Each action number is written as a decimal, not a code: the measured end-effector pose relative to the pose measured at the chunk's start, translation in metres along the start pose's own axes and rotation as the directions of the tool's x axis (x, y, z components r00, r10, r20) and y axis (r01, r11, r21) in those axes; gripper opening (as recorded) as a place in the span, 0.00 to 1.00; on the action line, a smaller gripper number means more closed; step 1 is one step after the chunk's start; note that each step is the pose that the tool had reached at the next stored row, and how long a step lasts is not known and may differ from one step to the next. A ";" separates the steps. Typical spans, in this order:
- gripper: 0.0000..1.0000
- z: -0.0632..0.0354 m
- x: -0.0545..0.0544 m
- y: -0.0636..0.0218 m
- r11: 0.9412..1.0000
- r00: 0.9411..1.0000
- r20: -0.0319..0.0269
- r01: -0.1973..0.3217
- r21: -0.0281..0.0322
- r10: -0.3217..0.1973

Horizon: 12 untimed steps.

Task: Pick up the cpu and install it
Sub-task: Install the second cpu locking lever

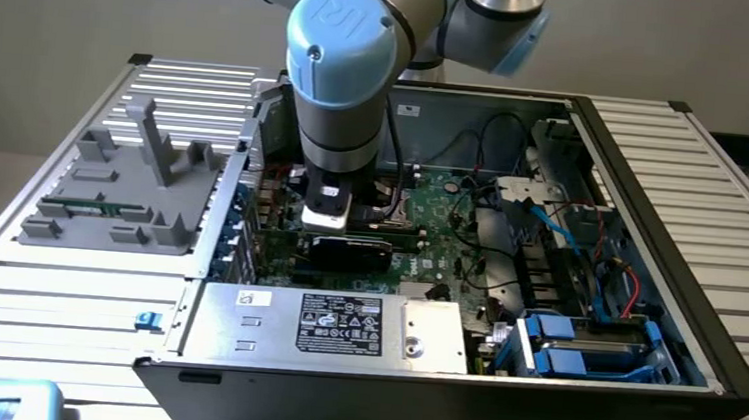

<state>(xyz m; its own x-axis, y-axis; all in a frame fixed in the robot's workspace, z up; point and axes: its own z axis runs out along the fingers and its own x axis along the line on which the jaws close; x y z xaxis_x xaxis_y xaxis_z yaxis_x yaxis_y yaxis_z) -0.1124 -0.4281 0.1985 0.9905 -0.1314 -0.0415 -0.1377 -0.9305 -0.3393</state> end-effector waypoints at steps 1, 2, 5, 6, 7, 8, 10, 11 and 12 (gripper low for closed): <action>0.11 0.0004 0.000 -0.0002 1.000 1.000 0.000 0.000 0.000 0.000; 0.11 0.0009 0.000 -0.0003 1.000 1.000 0.000 0.000 0.000 0.000; 0.11 0.0018 0.000 -0.0004 1.000 1.000 0.000 0.000 0.000 0.000; 0.11 0.0023 0.000 -0.0004 1.000 1.000 0.000 0.000 0.000 0.000; 0.11 0.0026 0.000 -0.0004 1.000 1.000 0.000 0.000 0.000 0.000; 0.11 0.0030 0.000 -0.0004 1.000 1.000 0.000 0.000 0.000 0.000; 0.11 0.0039 0.000 -0.0008 1.000 1.000 0.000 0.000 0.000 0.000; 0.11 0.0043 0.000 -0.0010 1.000 1.000 0.000 0.000 0.000 0.000; 0.11 0.0046 0.000 -0.0011 1.000 1.000 0.000 0.000 0.000 0.000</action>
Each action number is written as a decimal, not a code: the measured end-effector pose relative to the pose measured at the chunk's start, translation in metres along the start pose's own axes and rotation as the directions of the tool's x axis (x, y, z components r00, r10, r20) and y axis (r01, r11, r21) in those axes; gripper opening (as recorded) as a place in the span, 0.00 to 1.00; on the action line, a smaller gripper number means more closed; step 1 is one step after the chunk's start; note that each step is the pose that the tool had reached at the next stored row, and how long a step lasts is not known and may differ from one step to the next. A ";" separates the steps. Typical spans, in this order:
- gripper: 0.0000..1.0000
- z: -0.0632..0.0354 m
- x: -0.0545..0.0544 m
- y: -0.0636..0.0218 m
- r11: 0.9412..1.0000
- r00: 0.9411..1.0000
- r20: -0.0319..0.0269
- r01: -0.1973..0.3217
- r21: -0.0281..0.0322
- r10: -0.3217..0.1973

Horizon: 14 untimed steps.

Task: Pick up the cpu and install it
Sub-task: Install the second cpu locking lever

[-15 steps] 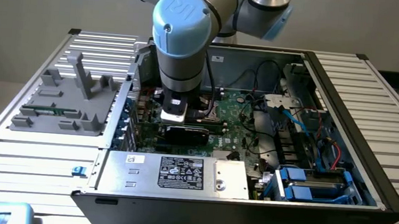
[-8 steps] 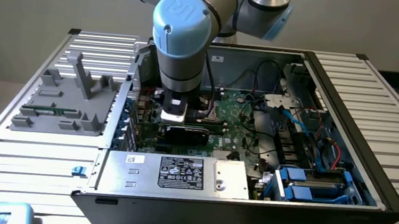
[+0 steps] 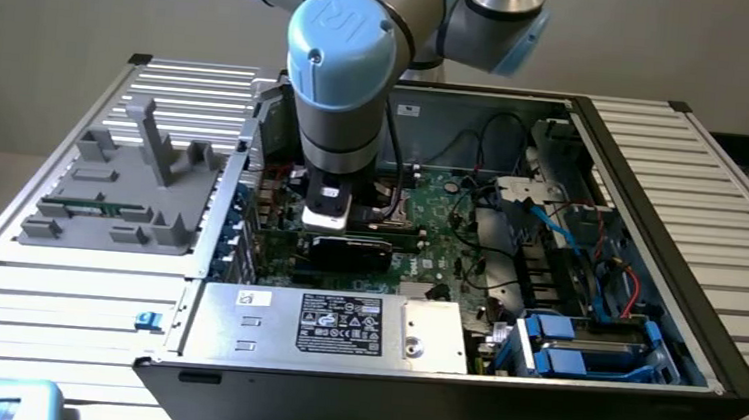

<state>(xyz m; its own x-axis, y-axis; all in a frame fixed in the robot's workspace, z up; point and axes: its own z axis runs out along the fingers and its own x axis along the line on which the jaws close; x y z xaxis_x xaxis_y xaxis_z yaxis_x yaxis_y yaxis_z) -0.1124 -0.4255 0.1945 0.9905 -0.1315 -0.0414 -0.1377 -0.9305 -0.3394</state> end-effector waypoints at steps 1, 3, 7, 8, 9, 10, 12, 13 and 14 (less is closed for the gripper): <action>0.11 0.0001 0.000 0.0001 1.000 1.000 0.000 0.000 0.000 0.000; 0.11 0.0007 0.000 0.0002 1.000 1.000 0.000 0.000 0.000 0.000; 0.11 0.0017 0.000 0.0004 1.000 1.000 0.000 0.000 0.000 0.000; 0.11 0.0019 0.000 0.0004 1.000 1.000 0.000 0.000 0.000 0.000; 0.11 0.0019 0.000 0.0005 1.000 1.000 0.000 0.000 0.000 0.000; 0.11 0.0020 0.000 0.0005 1.000 1.000 0.000 0.000 0.000 0.000; 0.11 0.0024 0.000 0.0006 1.000 1.000 0.000 0.000 0.000 0.000; 0.11 0.0026 0.000 0.0007 1.000 1.000 0.000 0.000 0.000 0.000; 0.11 0.0027 0.000 0.0007 1.000 1.000 0.000 0.000 0.000 0.000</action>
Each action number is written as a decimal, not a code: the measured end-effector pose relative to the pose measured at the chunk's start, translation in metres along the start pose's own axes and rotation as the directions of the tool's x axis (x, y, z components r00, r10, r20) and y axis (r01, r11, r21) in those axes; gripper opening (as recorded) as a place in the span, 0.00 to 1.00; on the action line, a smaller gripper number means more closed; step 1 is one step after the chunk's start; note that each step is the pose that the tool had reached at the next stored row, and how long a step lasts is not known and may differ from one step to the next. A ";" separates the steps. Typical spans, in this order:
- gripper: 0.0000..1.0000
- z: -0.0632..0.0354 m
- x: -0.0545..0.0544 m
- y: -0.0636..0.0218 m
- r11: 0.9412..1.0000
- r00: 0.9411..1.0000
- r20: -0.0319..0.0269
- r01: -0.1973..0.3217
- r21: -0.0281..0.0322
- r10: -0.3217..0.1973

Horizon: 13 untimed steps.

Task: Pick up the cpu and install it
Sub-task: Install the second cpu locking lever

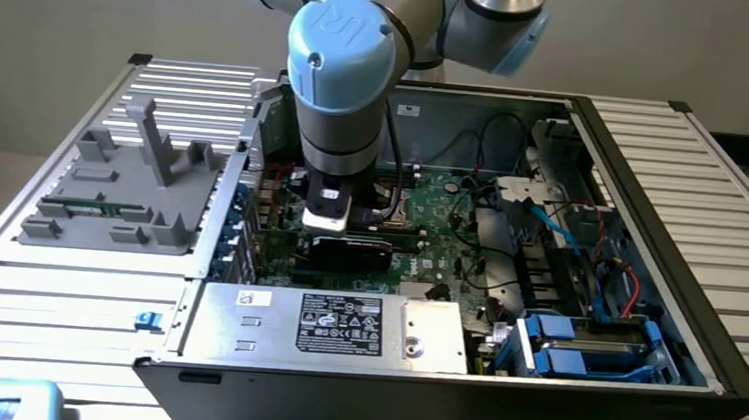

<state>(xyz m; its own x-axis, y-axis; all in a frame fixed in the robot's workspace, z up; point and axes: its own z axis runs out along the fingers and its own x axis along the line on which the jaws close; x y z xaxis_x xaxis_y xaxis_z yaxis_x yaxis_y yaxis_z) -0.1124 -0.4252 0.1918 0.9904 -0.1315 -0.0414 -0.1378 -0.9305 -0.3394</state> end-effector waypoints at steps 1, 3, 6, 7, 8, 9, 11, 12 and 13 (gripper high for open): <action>0.11 0.0000 0.000 0.0000 1.000 1.000 0.000 0.000 0.000 0.000; 0.11 0.0002 0.000 0.0001 1.000 1.000 0.000 0.000 0.000 0.000; 0.11 0.0004 0.000 0.0002 1.000 1.000 0.000 0.000 0.000 0.000; 0.11 0.0005 0.000 0.0003 1.000 1.000 0.000 0.000 0.000 0.000; 0.11 0.0006 0.000 0.0004 1.000 1.000 0.000 0.000 0.000 0.000; 0.11 0.0007 0.000 0.0005 1.000 1.000 0.000 0.000 0.000 0.000; 0.11 0.0008 0.000 0.0006 1.000 1.000 0.000 0.000 0.000 0.000; 0.11 0.0009 0.000 0.0006 1.000 1.000 0.000 0.000 0.000 0.000; 0.11 0.0008 0.000 0.0008 1.000 1.000 0.000 0.000 0.000 0.000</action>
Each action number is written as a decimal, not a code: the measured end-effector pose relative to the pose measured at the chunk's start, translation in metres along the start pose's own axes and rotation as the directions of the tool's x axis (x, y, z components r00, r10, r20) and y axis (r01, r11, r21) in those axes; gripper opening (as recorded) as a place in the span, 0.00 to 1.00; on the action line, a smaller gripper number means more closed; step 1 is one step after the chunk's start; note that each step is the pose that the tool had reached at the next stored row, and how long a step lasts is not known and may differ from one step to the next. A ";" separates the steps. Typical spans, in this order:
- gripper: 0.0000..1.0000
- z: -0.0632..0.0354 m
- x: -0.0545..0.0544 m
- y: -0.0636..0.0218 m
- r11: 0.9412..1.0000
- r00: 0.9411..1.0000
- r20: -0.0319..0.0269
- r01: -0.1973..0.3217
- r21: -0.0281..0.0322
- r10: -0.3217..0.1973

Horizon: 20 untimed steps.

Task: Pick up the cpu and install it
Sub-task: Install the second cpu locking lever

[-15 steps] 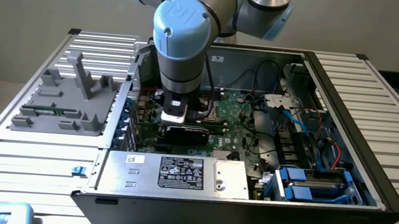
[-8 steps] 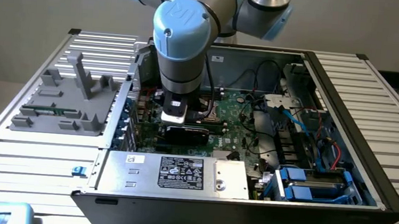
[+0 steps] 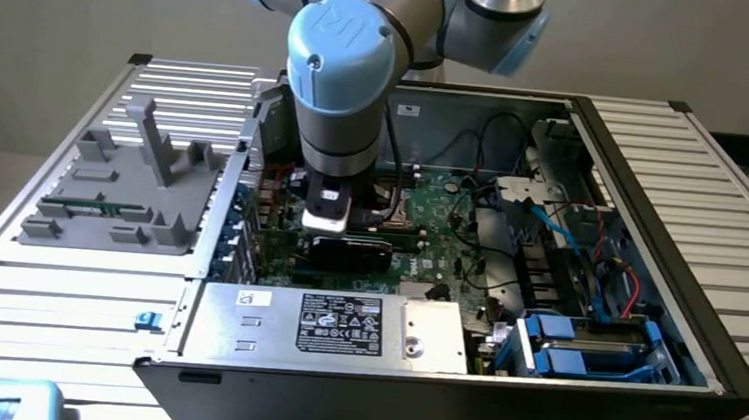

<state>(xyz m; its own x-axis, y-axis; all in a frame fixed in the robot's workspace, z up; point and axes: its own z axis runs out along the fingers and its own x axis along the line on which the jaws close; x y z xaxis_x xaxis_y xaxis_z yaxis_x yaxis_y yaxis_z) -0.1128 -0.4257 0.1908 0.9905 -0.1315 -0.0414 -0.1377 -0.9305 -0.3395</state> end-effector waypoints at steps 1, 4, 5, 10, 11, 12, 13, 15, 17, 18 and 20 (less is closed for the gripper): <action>0.11 -0.0001 0.000 0.0003 1.000 1.000 0.000 0.000 0.000 0.000; 0.11 -0.0004 0.000 0.0012 1.000 1.000 0.000 0.000 0.000 0.000; 0.11 -0.0005 0.000 0.0015 1.000 1.000 0.000 0.000 0.000 0.000; 0.11 -0.0010 0.000 0.0026 1.000 1.000 0.000 0.000 0.000 0.000; 0.11 -0.0010 0.000 0.0026 1.000 1.000 0.000 0.000 0.000 0.000; 0.11 -0.0010 0.000 0.0026 1.000 1.000 0.000 0.000 0.000 0.000; 0.11 -0.0010 0.000 0.0026 1.000 1.000 0.000 0.000 0.000 0.000; 0.11 -0.0010 0.000 0.0026 1.000 1.000 0.000 0.000 0.000 0.000; 0.11 -0.0010 0.000 0.0026 1.000 1.000 0.000 0.000 0.000 0.000; 0.11 -0.0009 0.000 0.0027 1.000 1.000 0.000 0.000 0.000 0.000; 0.11 -0.0009 0.000 0.0027 1.000 1.000 0.000 0.000 0.000 0.000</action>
<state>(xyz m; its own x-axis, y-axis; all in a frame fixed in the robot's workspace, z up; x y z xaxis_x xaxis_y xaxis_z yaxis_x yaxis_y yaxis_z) -0.1129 -0.4286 0.1907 0.9904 -0.1315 -0.0415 -0.1378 -0.9305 -0.3393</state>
